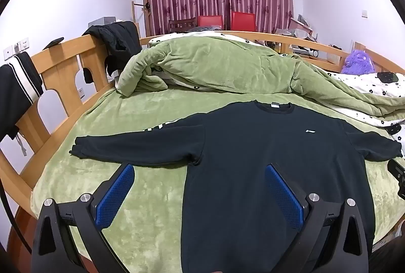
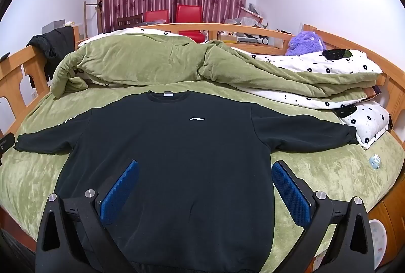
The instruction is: Fold small clothes
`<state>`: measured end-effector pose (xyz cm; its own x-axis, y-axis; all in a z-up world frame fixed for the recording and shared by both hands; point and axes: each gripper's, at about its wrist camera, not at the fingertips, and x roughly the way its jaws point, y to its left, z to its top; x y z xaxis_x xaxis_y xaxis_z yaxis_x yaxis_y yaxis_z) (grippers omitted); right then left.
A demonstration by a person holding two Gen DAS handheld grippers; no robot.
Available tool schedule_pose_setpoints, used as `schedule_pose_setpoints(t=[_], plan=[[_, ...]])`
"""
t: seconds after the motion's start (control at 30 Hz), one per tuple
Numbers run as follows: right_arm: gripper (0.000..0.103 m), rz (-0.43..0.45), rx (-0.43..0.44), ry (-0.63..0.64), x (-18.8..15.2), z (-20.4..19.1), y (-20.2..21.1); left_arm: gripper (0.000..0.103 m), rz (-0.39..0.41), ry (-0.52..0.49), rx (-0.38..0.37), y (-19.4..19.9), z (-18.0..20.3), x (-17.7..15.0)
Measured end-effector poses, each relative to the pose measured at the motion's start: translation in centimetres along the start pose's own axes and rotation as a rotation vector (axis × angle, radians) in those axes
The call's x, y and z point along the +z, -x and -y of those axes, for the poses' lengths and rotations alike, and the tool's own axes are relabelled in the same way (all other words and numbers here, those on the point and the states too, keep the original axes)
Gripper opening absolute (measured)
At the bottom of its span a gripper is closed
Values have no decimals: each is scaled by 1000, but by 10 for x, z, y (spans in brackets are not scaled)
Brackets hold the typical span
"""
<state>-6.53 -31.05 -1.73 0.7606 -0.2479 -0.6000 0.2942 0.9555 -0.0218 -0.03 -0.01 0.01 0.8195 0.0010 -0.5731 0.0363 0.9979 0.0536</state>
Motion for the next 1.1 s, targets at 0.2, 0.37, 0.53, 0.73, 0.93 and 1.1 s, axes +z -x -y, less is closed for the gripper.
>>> schedule_pose_setpoints(t=[0.2, 0.37, 0.53, 0.73, 0.93, 1.1], plan=[[102, -1, 2, -2, 0, 1, 0, 103, 0, -4, -2, 1, 4, 1], [102, 0, 0, 2, -1, 1, 0, 103, 1, -9, 5, 3, 12, 2], [102, -2, 0, 0, 0, 3, 0, 103, 3, -14, 5, 4, 8, 2], [102, 2, 0, 3, -1, 3, 0, 103, 3, -12, 1, 3, 10, 0], [102, -2, 1, 3, -1, 3, 0, 103, 1, -11, 1, 1, 9, 0], [102, -1, 0, 3, -1, 4, 0, 103, 0, -10, 1, 1, 9, 1]])
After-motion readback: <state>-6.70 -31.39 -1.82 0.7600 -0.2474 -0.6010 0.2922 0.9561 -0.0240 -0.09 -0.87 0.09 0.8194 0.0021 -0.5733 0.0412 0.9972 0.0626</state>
